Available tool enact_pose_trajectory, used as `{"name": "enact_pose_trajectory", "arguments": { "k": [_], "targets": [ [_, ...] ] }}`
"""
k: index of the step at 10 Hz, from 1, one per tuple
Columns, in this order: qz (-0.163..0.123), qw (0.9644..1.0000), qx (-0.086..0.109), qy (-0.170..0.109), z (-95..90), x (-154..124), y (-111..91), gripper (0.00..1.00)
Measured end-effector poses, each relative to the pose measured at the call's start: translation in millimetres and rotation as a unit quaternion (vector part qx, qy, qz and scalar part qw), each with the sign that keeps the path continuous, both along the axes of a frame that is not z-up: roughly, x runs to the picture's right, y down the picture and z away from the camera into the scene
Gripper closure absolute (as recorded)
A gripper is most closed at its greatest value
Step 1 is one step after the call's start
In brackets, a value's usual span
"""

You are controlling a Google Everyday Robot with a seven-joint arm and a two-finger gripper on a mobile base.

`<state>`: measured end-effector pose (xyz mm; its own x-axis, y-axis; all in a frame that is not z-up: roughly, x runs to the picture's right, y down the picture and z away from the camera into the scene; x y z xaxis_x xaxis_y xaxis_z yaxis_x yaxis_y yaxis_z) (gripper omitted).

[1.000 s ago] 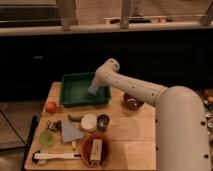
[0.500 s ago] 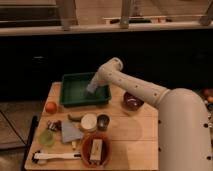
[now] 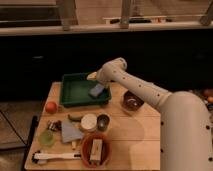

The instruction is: Place sponge in tray

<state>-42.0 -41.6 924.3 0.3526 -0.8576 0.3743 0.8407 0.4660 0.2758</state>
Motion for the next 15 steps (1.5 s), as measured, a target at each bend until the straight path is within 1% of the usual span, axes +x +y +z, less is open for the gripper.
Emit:
{"name": "enact_pose_trajectory", "arguments": {
  "k": [3,5,8,13,15],
  "targets": [
    [0.002,1.0,-0.004,-0.008,0.0,-2,0,0.2],
    [0.004,0.9999,-0.003,-0.012,-0.8,-2,0,0.2],
    [0.007,1.0,0.004,-0.005,-3.3,-3,-1,0.2],
    [0.001,0.9997,0.022,0.005,-10.5,-6,-7,0.2],
    [0.001,0.9997,0.023,0.005,-10.8,-6,-8,0.2]
  ]
}}
